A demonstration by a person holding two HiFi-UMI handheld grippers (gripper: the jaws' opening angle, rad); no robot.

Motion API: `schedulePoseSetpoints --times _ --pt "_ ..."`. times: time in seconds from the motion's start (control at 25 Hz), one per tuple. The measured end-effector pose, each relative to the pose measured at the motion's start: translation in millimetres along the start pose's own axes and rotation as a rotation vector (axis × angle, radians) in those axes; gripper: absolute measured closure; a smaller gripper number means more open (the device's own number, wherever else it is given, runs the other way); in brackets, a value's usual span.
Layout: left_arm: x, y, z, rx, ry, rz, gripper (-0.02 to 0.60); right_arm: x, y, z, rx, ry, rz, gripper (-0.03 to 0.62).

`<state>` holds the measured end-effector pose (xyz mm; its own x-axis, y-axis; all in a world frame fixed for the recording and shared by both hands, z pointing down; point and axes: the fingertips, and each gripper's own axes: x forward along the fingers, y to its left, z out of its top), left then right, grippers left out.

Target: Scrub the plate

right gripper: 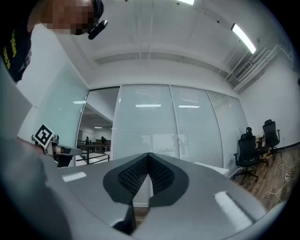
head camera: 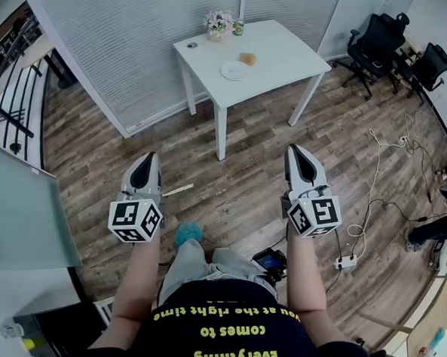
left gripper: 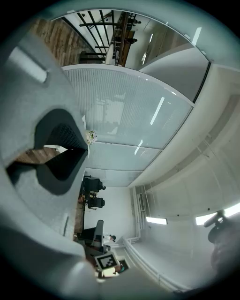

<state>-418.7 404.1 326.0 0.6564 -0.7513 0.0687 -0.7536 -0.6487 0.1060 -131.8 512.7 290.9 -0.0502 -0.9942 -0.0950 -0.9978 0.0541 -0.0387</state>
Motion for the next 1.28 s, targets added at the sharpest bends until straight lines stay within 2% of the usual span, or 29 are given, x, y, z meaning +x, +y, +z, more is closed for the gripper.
schedulePoseSetpoints --times 0.4,0.76,1.08,1.28 --pt "-4.8 0.5 -1.9 -0.013 0.016 0.001 0.58 0.9 10.2 5.3 0.024 -0.022 0.028 0.589" --pt "6.9 4.6 -6.5 -0.013 0.036 -0.003 0.58 7.7 6.4 -0.3 0.058 -0.033 0.018 0.589" --pt "55.7 20.9 -8.0 -0.036 0.024 -0.014 0.58 43.0 -9.9 -6.6 0.062 -0.011 0.014 0.589" --pt "99.3 31.8 -23.8 -0.063 0.061 -0.037 0.58 70.0 -28.8 -17.1 0.049 0.018 -0.005 0.589"
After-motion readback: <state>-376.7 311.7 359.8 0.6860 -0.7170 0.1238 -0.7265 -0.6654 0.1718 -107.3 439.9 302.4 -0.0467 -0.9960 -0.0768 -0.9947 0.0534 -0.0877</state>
